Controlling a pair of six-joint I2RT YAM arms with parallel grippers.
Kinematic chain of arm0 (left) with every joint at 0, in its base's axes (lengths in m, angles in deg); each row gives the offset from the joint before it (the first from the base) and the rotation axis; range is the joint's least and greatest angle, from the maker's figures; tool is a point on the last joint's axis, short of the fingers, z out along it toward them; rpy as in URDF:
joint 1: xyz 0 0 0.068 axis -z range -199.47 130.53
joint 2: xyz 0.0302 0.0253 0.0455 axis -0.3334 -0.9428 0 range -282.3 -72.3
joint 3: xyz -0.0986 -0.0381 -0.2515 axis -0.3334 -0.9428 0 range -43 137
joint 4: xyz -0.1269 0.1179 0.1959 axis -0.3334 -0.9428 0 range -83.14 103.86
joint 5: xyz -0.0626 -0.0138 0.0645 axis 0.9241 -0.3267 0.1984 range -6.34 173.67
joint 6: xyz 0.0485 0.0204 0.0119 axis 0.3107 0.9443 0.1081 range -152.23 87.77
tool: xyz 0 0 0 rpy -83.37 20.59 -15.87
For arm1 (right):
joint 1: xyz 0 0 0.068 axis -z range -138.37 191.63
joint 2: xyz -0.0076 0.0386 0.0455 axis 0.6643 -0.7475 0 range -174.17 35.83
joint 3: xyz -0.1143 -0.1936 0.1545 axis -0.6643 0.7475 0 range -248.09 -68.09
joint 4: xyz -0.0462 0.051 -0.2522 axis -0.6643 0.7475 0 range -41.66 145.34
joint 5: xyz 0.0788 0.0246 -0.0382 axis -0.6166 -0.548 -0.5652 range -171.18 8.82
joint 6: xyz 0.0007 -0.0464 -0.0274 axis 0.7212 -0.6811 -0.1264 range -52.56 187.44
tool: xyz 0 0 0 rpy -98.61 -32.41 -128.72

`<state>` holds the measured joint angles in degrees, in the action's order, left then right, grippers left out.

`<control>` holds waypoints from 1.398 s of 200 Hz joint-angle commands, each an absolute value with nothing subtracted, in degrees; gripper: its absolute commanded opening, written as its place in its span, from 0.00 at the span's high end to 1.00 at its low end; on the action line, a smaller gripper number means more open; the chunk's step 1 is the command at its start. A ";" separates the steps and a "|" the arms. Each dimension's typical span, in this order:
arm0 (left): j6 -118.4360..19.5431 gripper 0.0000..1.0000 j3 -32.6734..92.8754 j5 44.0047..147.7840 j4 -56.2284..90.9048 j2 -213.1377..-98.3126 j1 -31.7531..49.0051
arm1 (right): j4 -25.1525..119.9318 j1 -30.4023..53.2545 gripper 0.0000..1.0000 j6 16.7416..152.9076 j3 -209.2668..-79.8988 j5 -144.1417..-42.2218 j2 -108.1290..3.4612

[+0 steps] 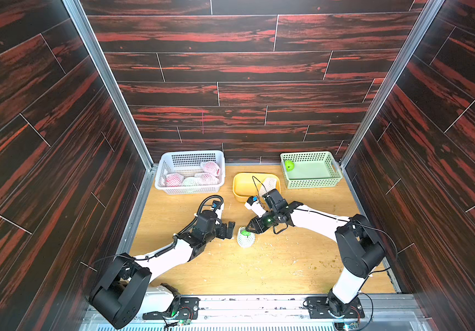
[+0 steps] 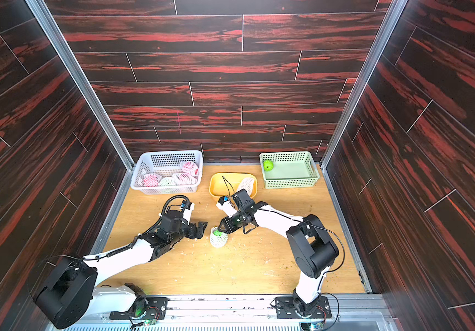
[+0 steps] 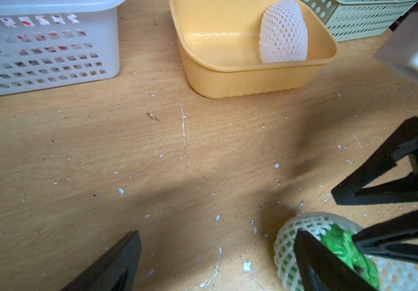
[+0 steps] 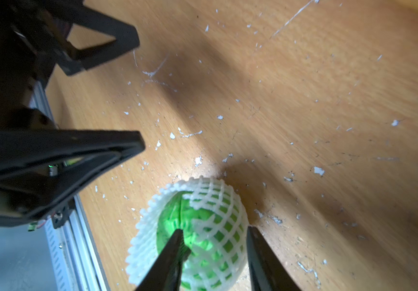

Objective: Remove foam nets from apples
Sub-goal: Remove the foam net from the apple.

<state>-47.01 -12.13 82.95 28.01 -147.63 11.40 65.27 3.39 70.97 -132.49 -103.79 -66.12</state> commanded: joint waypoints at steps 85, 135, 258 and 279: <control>-46.64 0.01 -12.51 79.81 27.96 -145.77 11.46 | 67.28 2.55 0.83 69.94 -134.41 -102.68 -66.14; -46.52 0.01 -12.51 79.37 27.92 -145.69 11.46 | 68.73 2.06 0.96 69.80 -135.24 -101.57 -66.09; -46.38 0.01 -11.72 77.86 27.28 -144.81 11.46 | 67.25 2.02 1.00 71.63 -135.86 -102.06 -59.29; -46.44 0.01 -11.42 77.95 27.63 -145.35 11.46 | 68.22 2.00 1.00 70.45 -136.79 -99.38 -61.66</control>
<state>-46.58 -12.13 78.56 27.77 -146.40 11.40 67.48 2.36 71.45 -135.23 -102.20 -61.29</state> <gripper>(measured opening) 0.992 0.043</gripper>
